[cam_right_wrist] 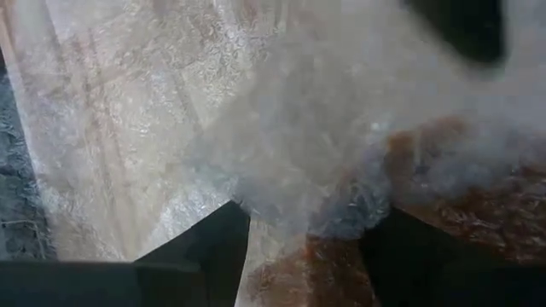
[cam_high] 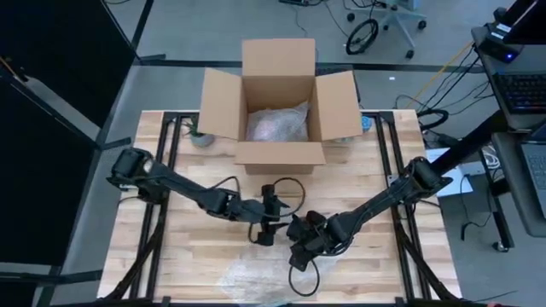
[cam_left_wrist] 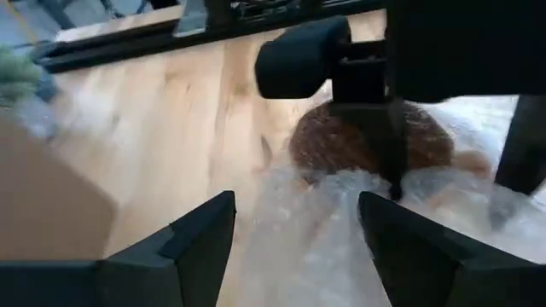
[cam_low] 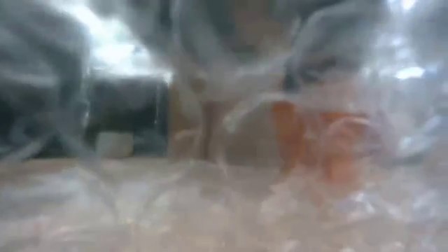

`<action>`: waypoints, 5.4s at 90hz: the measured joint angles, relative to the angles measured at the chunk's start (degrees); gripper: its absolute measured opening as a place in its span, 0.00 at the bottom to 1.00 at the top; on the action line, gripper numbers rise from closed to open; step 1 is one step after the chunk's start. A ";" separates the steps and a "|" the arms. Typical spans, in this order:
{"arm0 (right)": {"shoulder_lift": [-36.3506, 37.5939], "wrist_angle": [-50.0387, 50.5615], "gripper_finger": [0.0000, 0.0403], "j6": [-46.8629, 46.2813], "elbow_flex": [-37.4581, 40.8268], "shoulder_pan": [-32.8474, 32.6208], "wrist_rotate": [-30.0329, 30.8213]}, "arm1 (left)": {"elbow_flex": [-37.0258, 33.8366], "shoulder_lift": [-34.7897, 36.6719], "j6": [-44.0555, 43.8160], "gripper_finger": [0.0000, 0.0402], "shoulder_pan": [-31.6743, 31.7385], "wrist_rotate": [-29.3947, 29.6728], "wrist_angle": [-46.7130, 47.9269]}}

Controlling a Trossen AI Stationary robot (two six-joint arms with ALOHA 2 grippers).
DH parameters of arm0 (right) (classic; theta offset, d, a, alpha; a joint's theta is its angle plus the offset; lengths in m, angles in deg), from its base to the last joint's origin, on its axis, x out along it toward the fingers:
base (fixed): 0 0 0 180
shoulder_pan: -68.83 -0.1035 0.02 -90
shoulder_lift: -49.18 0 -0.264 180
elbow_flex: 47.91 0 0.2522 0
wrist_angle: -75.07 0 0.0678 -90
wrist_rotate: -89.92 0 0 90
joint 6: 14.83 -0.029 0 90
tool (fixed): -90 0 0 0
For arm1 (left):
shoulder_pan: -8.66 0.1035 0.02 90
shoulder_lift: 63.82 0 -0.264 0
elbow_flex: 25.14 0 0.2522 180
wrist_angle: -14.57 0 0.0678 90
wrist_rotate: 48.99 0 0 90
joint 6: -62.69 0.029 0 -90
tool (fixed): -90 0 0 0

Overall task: Wrap mug
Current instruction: Wrap the orange mug with transparent bubble wrap

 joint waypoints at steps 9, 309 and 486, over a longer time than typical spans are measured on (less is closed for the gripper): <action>0.00 -0.15 0.47 0.39 -0.02 0.00 0.02 | 0.04 -3.54 -0.05 0.59 0.52 -5.02 -5.80; -5.57 10.69 0.05 0.08 -0.06 5.38 -6.06 | 0.02 -6.60 -2.15 0.59 0.01 -5.96 -9.33; -7.16 13.01 0.07 4.04 -0.42 5.04 -5.06 | 0.07 -6.63 -2.39 0.59 0.05 -5.62 -9.13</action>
